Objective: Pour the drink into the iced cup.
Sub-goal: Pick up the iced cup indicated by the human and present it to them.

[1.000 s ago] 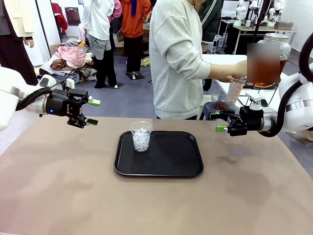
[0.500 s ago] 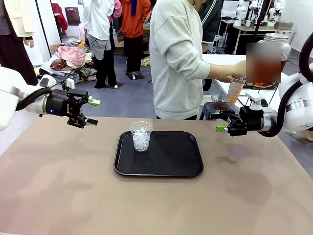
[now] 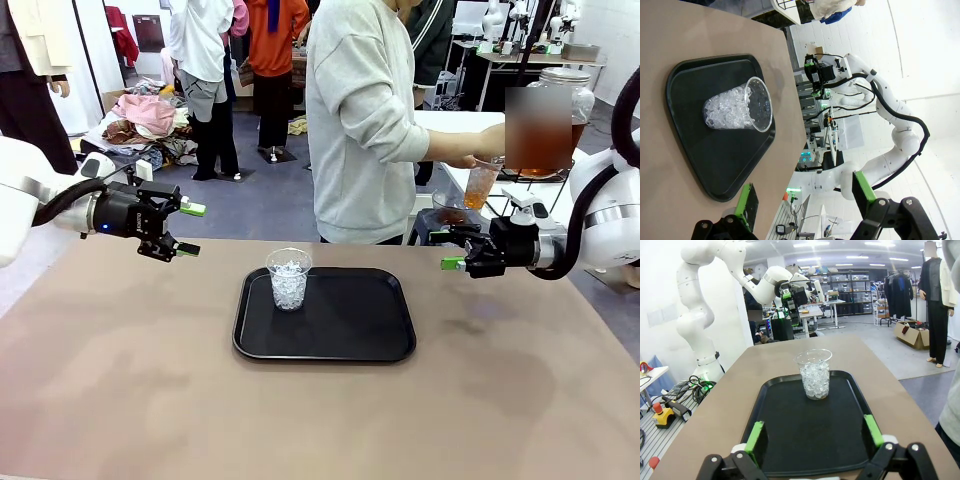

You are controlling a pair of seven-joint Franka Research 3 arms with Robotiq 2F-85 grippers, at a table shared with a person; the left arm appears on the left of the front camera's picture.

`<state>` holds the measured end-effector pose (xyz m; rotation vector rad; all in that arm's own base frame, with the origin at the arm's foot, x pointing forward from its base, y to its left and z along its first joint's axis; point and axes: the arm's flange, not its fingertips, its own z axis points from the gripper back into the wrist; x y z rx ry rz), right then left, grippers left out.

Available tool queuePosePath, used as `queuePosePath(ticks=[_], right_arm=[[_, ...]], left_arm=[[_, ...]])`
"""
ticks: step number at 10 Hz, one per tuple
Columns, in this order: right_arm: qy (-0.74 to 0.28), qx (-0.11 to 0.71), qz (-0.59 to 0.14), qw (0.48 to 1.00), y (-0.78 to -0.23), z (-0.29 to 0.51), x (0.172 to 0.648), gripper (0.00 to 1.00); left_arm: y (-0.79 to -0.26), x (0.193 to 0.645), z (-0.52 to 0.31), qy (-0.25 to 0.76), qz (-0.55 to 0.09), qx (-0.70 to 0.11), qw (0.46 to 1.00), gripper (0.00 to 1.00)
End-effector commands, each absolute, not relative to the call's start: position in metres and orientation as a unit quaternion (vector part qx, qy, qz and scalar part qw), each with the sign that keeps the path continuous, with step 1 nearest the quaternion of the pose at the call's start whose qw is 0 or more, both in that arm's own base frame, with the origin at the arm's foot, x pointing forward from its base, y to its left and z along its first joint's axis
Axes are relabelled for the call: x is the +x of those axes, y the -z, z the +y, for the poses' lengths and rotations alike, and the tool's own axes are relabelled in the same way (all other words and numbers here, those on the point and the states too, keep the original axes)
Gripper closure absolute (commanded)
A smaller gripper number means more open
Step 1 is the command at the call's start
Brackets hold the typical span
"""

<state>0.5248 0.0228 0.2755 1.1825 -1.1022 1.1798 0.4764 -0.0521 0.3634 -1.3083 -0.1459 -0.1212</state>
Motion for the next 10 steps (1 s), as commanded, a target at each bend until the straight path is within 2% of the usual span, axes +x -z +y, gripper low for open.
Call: queuePosePath(ticks=[1,10], right_arm=[[-0.5,0.495,-0.465,0.537,-0.2787,0.0237,0.5278,0.0],[-0.5,0.495,-0.465,0.537,-0.2787,0.0237,0.5278,0.0]], left_arm=[[-0.364,0.4754,-0.0516,0.056,-0.069,-0.608,0.789,0.0],[-0.364,0.4754,-0.0516,0.056,-0.069,-0.608,0.789,0.0]])
